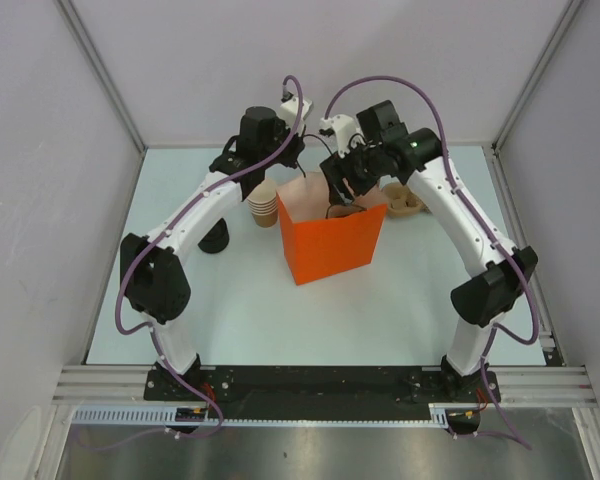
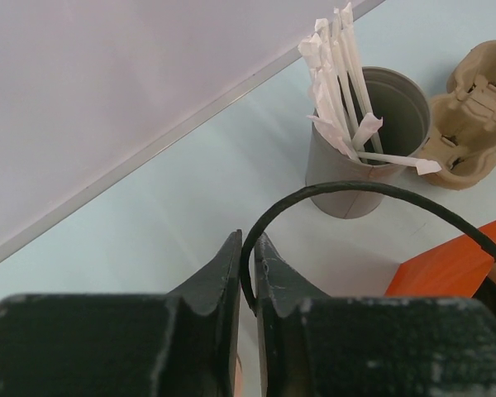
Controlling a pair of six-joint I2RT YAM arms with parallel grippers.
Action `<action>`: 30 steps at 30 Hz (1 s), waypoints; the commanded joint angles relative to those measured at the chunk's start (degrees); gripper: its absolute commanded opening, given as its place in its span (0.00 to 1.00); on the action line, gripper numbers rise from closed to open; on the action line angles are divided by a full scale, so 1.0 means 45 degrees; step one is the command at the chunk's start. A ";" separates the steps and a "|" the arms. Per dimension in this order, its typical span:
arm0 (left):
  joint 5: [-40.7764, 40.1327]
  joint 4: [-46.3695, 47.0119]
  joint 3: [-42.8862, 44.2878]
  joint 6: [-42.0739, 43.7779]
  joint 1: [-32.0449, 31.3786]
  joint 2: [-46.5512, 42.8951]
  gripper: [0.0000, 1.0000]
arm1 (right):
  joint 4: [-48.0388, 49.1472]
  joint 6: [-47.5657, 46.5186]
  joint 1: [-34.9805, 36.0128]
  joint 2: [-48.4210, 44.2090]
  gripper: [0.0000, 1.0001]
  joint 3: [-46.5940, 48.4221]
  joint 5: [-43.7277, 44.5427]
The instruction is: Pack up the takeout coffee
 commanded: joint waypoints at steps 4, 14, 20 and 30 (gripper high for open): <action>0.0239 0.0134 0.0254 -0.0193 0.0009 -0.0803 0.27 | 0.0568 -0.0254 -0.0644 -0.1407 0.70 0.1282 -0.1305; 0.0337 -0.0255 0.0469 0.0275 0.0009 -0.1466 0.71 | 0.2342 0.0486 -0.2869 -0.2228 0.69 0.1148 -0.2730; 0.0297 -0.0509 0.0411 0.0686 0.0009 -0.2071 0.99 | 0.3944 0.1483 -0.4784 -0.1976 0.68 0.0678 -0.3688; 0.0375 -0.0997 -0.0935 0.1935 0.0768 -0.3729 0.99 | 0.5997 0.1874 -0.6269 -0.0844 0.68 0.0229 -0.3865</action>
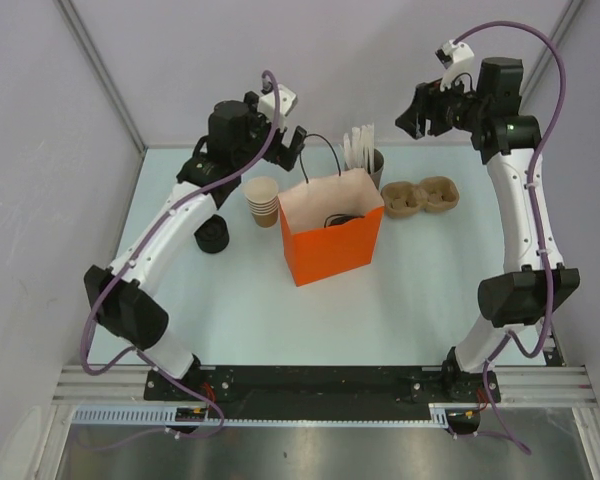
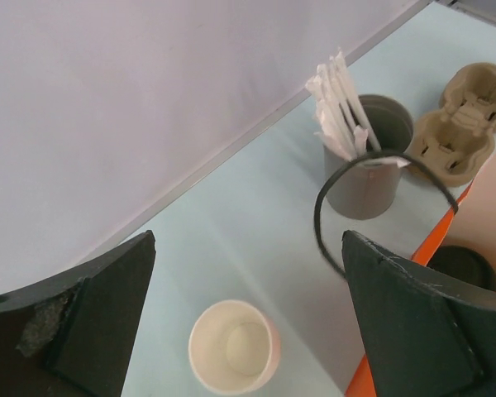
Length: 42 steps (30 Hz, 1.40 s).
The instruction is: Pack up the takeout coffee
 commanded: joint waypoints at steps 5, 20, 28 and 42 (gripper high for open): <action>0.1497 -0.0659 -0.1679 0.0853 0.1634 -0.2469 1.00 | 0.3085 0.0875 -0.0754 0.1274 0.68 -0.0472 -0.0216; 0.3179 -0.3823 -0.2540 0.3978 0.3705 -0.3760 0.99 | 0.6758 0.2438 -0.1106 0.5256 0.62 0.0152 -0.1583; 0.3803 -0.3551 -0.3048 0.3608 0.4136 -0.3605 1.00 | 0.9023 0.4506 -0.1165 0.7601 0.58 0.1576 -0.3531; 0.4507 -0.3726 -0.2482 0.3335 0.4175 -0.2862 0.99 | 1.2519 0.7829 -0.0989 0.9634 0.55 0.2612 -0.5528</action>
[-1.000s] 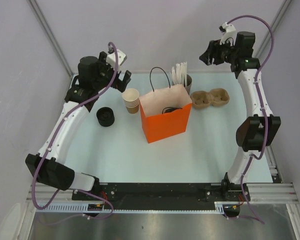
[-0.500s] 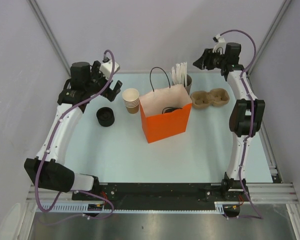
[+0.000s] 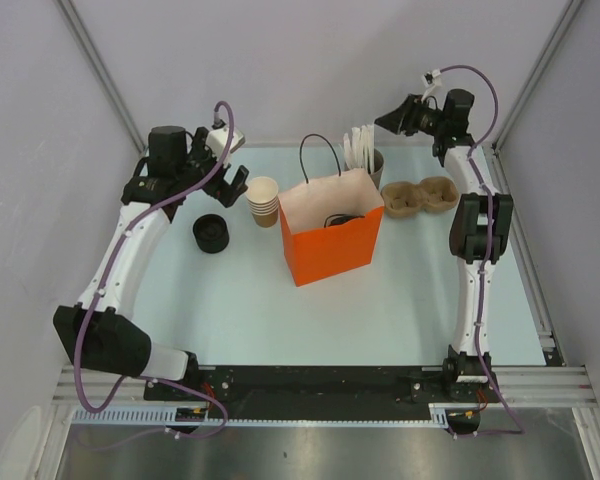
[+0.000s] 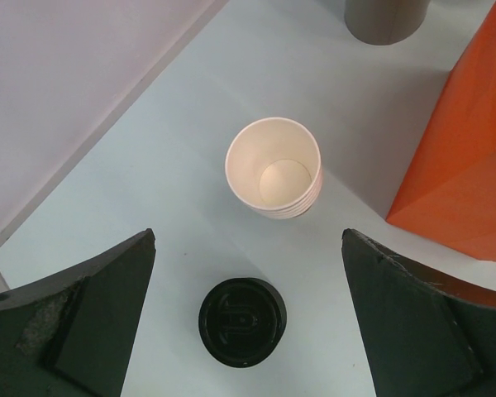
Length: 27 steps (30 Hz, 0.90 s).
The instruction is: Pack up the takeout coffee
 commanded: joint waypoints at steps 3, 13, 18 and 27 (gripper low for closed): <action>0.0719 0.0052 0.0510 -0.0148 0.0149 -0.0016 0.99 | 0.1987 0.1191 0.0186 0.0762 0.53 0.1176 -0.1246; 0.0875 0.0091 0.0490 -0.0265 0.0168 0.0082 1.00 | 0.3372 0.2166 0.0109 0.1017 0.55 0.0847 -0.2203; 0.0973 0.0189 0.0373 -0.0285 0.0168 0.0179 0.99 | 0.5596 0.4234 -0.0243 0.1172 0.57 0.0592 -0.2555; 0.1051 0.0170 0.0392 -0.0382 0.0168 0.0199 1.00 | 0.5349 0.3421 0.0029 0.1134 0.58 0.0337 -0.3005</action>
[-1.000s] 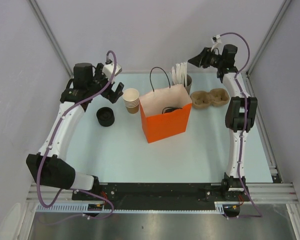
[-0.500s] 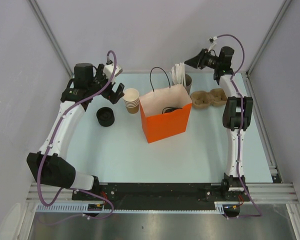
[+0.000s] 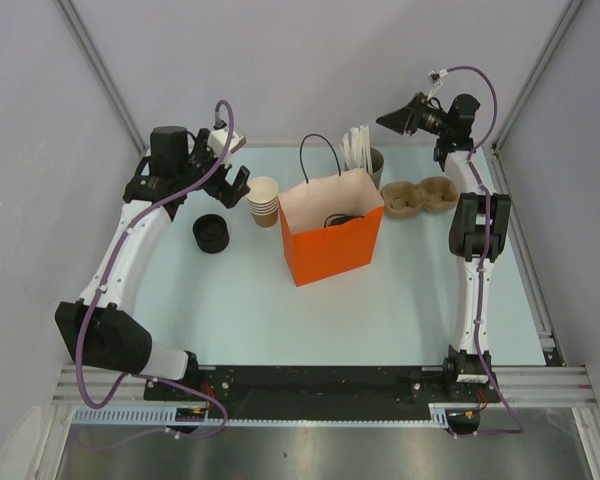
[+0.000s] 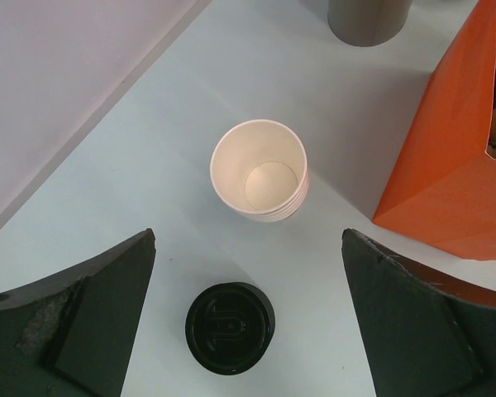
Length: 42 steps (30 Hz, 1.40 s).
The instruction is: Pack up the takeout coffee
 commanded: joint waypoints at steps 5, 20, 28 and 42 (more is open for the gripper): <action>0.0488 0.0316 0.0188 -0.0159 0.0134 -0.0117 0.99 | -0.0771 -0.1306 0.0493 0.0134 0.57 0.0129 -0.0280; 0.0527 0.0394 0.0109 -0.0256 0.0134 -0.0156 0.99 | -0.3137 -0.3379 0.0903 0.0134 0.43 0.0442 0.0111; 0.0663 0.0452 0.0089 -0.0354 0.0134 -0.0019 0.99 | -0.3079 -0.3125 0.0747 -0.0002 0.42 0.0344 -0.0103; 0.0741 0.0492 0.0051 -0.0452 0.0134 0.0020 0.99 | -0.1789 -0.2187 0.0649 -0.0335 0.38 -0.0535 -0.0572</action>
